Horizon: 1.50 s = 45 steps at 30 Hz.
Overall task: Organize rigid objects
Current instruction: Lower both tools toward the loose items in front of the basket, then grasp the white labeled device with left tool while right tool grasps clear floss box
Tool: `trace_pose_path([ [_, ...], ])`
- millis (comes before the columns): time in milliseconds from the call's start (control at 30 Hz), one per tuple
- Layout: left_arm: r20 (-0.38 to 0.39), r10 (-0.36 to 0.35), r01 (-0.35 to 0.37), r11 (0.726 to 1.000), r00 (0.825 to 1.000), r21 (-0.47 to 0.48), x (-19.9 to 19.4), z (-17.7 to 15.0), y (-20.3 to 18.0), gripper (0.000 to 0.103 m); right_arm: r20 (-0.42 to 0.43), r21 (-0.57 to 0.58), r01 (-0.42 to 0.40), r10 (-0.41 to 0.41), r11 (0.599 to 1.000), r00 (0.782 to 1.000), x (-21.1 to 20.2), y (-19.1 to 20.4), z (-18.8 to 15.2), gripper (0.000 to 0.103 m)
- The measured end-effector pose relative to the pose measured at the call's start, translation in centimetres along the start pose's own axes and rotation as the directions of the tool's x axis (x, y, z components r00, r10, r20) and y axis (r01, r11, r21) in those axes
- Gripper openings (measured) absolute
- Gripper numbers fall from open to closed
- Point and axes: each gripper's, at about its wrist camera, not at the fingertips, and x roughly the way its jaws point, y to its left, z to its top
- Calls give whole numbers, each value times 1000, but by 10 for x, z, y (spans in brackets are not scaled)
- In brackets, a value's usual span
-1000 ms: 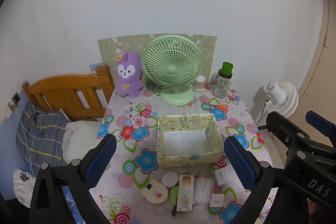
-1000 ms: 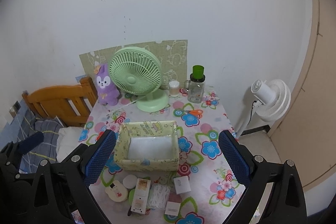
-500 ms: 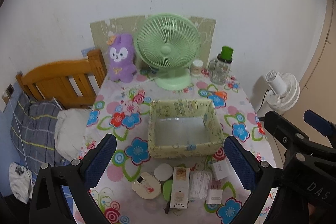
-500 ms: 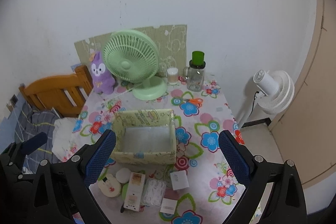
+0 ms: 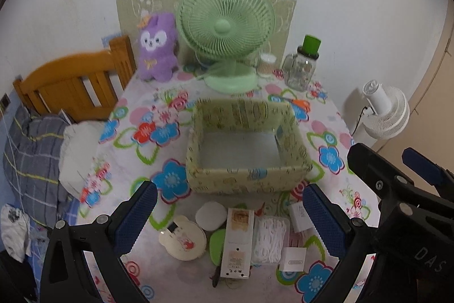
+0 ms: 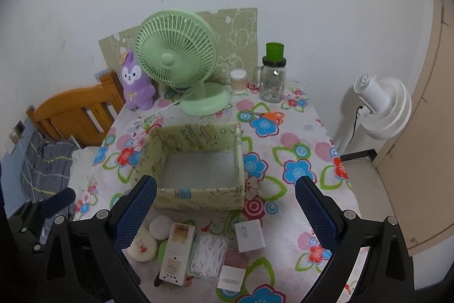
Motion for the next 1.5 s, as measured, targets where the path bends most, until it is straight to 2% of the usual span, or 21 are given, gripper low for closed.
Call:
trace_pose_path([
  [333, -76, 14, -11, 999, 997, 39, 54, -37, 3, 102, -29, -6, -5, 5, 1000, 1000, 38, -4, -38, 100],
  [500, -118, 25, -20, 999, 993, 42, 74, -55, 5, 102, -77, -8, 0, -1, 1000, 997, 58, -6, -56, 100],
  [633, -156, 48, -35, 996, 987, 88, 89, -70, 3, 93, -127, 16, -2, 4, 1000, 992, 76, -8, -73, 100],
  [800, -193, 39, -23, 996, 980, 83, 108, -83, 8, 93, -152, 33, 8, -2, 999, 988, 94, -10, -90, 100],
  [1100, -213, 32, -13, 996, 976, 91, 124, -90, 6, 92, -180, 44, -1, 9, 999, 984, 114, -9, -104, 100],
  [1300, -160, 76, -43, 978, 984, 202, 122, -94, -10, 91, -205, 35, 11, -4, 999, 979, 120, -9, -111, 100],
  [1400, -187, 68, -35, 984, 980, 175, 127, -93, -9, 90, -228, 52, 3, 9, 999, 974, 123, -9, -113, 100],
  [1500, -205, 38, -9, 990, 978, 139, 130, -91, -7, 82, -243, 66, 8, 8, 998, 970, 125, -8, -115, 100],
])
